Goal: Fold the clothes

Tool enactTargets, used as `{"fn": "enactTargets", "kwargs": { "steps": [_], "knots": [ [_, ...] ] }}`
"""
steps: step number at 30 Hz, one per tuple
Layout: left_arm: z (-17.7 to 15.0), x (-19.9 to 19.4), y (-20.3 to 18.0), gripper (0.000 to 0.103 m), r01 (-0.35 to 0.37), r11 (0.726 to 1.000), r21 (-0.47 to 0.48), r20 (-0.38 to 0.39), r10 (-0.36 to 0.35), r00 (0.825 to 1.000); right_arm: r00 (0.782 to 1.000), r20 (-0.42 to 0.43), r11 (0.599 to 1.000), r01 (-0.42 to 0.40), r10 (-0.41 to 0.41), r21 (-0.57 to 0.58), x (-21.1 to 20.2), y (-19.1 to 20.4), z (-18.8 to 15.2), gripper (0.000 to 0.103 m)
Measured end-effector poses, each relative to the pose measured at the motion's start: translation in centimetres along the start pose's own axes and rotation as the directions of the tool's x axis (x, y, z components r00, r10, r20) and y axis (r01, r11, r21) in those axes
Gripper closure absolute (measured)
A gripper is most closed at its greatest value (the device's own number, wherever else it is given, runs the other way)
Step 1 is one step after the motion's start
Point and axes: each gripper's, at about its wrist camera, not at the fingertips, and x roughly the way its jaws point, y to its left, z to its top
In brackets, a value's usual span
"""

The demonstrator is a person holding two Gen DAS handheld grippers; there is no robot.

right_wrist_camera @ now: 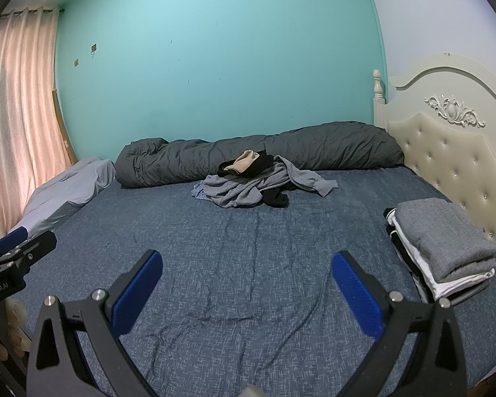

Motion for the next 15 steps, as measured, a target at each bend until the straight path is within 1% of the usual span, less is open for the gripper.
{"fn": "enactTargets", "kwargs": {
  "steps": [15],
  "knots": [
    [-0.10, 0.15, -0.43, 0.000, 0.007, 1.000, 0.001, -0.004, -0.007, 1.000, 1.000, -0.009, 1.000, 0.002, -0.002, -0.002, -0.01, -0.04, 0.38, 0.000]
  ]
}}
